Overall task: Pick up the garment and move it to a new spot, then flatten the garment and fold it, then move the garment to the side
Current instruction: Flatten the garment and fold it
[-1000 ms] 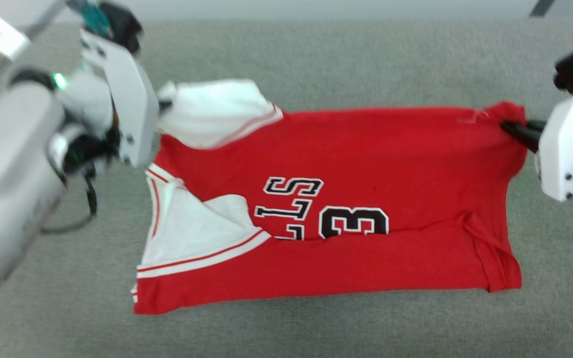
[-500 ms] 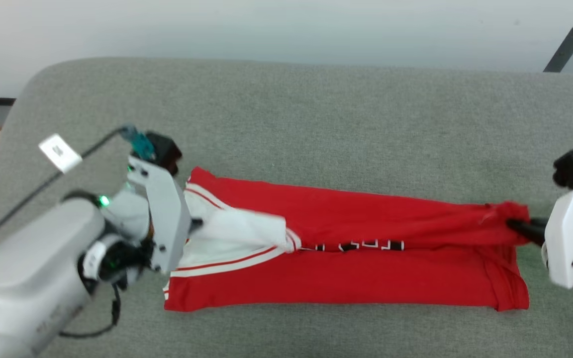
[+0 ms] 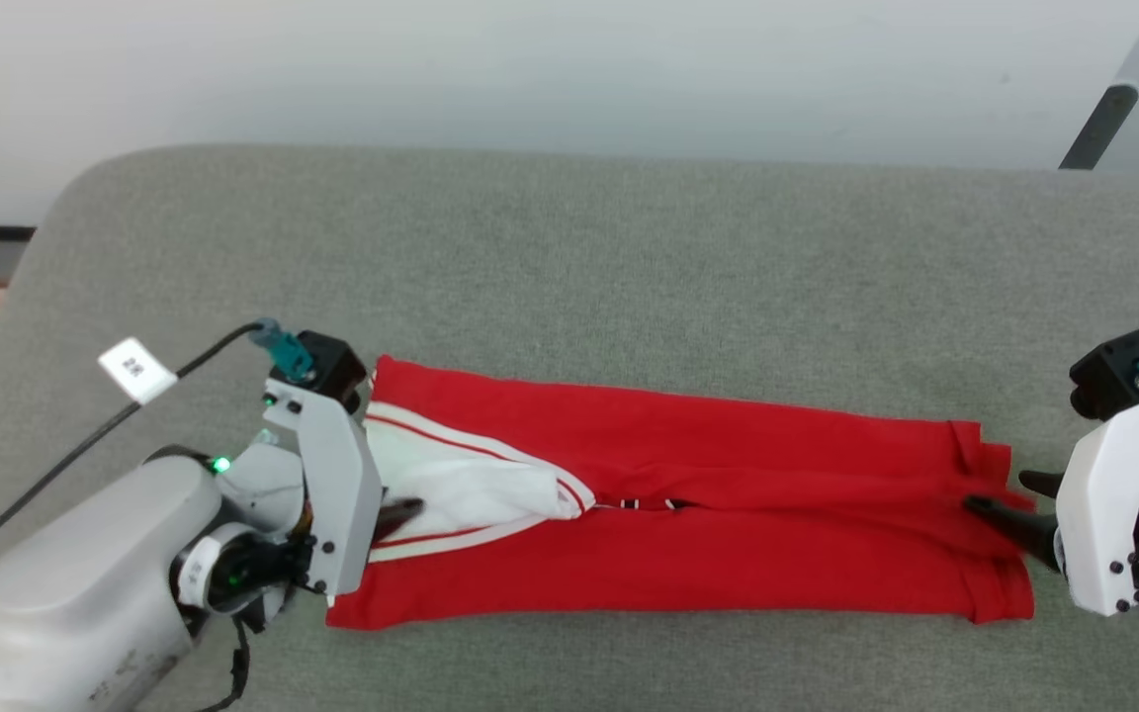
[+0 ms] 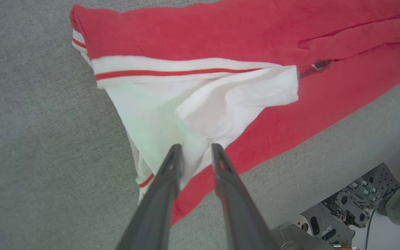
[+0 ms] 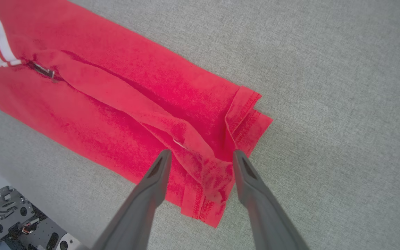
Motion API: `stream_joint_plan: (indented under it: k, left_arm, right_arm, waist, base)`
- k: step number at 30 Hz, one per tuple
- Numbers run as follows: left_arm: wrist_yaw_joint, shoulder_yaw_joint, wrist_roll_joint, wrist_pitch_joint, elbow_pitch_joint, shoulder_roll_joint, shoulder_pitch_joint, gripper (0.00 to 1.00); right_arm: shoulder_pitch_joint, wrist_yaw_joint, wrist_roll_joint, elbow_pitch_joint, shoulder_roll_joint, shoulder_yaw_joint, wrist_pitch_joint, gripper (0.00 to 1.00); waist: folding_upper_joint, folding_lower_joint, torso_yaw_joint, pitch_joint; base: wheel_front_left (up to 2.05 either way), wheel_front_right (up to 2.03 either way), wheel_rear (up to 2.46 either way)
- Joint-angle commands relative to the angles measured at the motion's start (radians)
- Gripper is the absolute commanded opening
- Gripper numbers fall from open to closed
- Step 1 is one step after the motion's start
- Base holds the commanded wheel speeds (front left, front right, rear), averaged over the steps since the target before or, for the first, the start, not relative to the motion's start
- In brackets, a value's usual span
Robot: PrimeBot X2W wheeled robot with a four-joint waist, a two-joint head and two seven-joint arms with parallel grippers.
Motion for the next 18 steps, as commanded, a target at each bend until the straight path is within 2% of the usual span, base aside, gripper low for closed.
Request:
stream_joint_plan:
  k: [1, 9, 18]
  left_arm:
    - [-0.002, 0.006, -0.015, -0.008, 0.001, 0.007, 0.018, 1.0]
    - [0.023, 0.026, -0.023, -0.064, -0.038, 0.032, 0.067, 1.0]
    - [0.053, 0.066, 0.038, -0.295, -0.112, 0.088, 0.17, 1.0]
  right_arm:
    - [0.022, -0.001, -0.011, -0.012, 0.012, -0.017, 0.015, 1.0]
    - [0.11, -0.001, -0.068, -0.085, 0.069, -0.11, 0.054, 1.0]
    - [0.251, -0.001, -0.128, -0.148, 0.144, -0.227, -0.011, 1.0]
  waist:
    - [0.0, 0.0, -0.004, -0.02]
    - [0.0, 0.0, 0.001, -0.087]
    - [0.0, 0.0, 0.014, -0.15]
  base:
    - [0.0, 0.0, 0.0]
    - [0.0, 0.0, 0.0]
    - [0.0, 0.0, 0.0]
